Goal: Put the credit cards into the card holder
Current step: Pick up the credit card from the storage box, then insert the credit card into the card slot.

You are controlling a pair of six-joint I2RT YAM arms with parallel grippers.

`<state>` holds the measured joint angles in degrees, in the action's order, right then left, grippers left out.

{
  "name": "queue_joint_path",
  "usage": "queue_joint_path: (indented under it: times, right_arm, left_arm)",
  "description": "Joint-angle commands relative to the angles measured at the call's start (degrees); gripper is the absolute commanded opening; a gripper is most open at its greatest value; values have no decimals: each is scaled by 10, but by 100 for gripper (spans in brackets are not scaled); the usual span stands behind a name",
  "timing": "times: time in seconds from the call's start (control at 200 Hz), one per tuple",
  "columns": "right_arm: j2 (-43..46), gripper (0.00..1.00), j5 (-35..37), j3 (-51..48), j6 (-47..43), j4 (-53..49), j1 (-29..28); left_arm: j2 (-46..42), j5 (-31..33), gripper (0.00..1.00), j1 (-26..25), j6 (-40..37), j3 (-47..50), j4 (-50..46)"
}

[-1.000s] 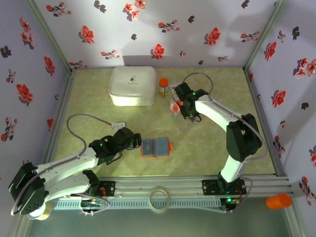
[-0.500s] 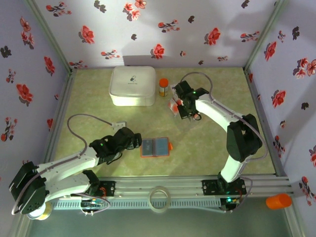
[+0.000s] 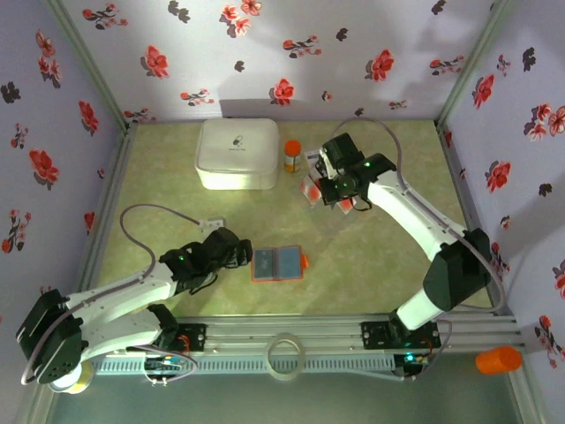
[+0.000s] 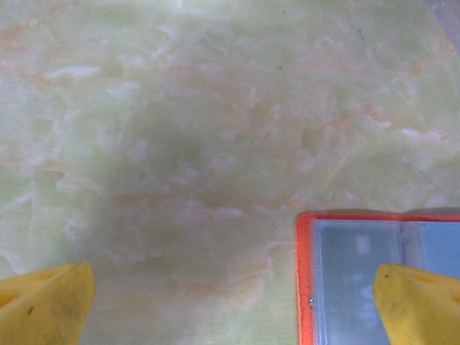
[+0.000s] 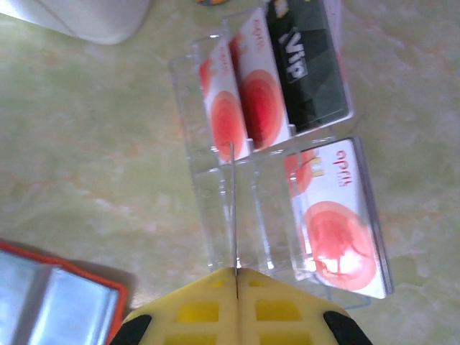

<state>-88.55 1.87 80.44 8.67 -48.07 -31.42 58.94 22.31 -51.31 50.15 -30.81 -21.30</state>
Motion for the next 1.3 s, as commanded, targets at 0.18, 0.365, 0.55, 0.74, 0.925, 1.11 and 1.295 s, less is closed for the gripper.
queue_joint_path:
  times: [0.18, 0.365, 0.55, 0.74, 0.925, 1.11, 1.295]
  right_arm:
    - [45, 0, -73, -89, 81, 90, -84]
    - [63, 0, -92, -169, 151, 199, -136]
    - [66, 0, -95, -228, 191, 262, -170]
    - [56, 0, -97, -247, 194, 282, -190]
    - [35, 0, -109, -231, 172, 267, -204]
    - [12, 0, -119, -210, 151, 241, -213]
    - [-6, 0, -125, -207, 154, 244, -220]
  left_arm:
    - [49, -20, 100, 2, -19, -63, -79]
    - [61, -5, 100, -5, -25, -57, -66]
    - [60, 31, 100, -5, -12, -45, -53]
    - [39, 58, 100, -6, -26, -19, -22]
    - [34, 53, 100, -5, 3, -16, -25]
    - [40, 16, 100, -5, -15, -13, -13]
    - [58, -9, 100, -5, -40, -12, -4]
